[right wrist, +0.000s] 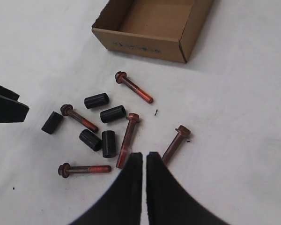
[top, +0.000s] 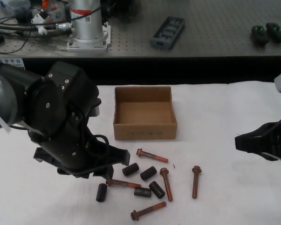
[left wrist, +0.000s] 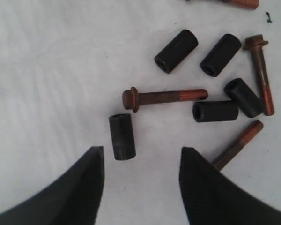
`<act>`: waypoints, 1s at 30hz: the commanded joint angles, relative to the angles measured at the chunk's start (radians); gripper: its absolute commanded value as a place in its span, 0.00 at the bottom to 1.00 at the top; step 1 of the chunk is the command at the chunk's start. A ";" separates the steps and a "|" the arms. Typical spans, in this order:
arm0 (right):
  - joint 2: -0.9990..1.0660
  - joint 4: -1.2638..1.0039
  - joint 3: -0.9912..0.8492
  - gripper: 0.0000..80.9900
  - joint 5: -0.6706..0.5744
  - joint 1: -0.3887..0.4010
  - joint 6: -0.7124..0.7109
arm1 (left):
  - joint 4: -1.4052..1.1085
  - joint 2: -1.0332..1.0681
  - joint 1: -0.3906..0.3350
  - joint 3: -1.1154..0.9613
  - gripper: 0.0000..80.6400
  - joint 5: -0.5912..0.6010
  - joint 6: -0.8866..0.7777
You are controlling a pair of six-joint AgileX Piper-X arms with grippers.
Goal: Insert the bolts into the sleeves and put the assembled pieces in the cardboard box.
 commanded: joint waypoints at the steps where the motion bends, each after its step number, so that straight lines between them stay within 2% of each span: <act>1: 0.003 0.008 -0.013 0.04 -0.009 0.002 -0.007 | 0.023 0.008 -0.004 -0.010 0.37 -0.049 -0.042; 4: 0.003 0.008 -0.013 0.04 -0.009 0.002 -0.007 | 0.025 0.017 -0.004 -0.010 0.32 -0.049 -0.035; 11: 0.003 0.007 -0.013 0.04 -0.007 0.002 -0.007 | 0.034 0.060 -0.024 -0.010 0.40 -0.097 0.015; 30: 0.003 0.031 -0.013 0.04 -0.007 0.002 -0.007 | -0.018 0.153 -0.055 -0.010 0.40 -0.139 0.016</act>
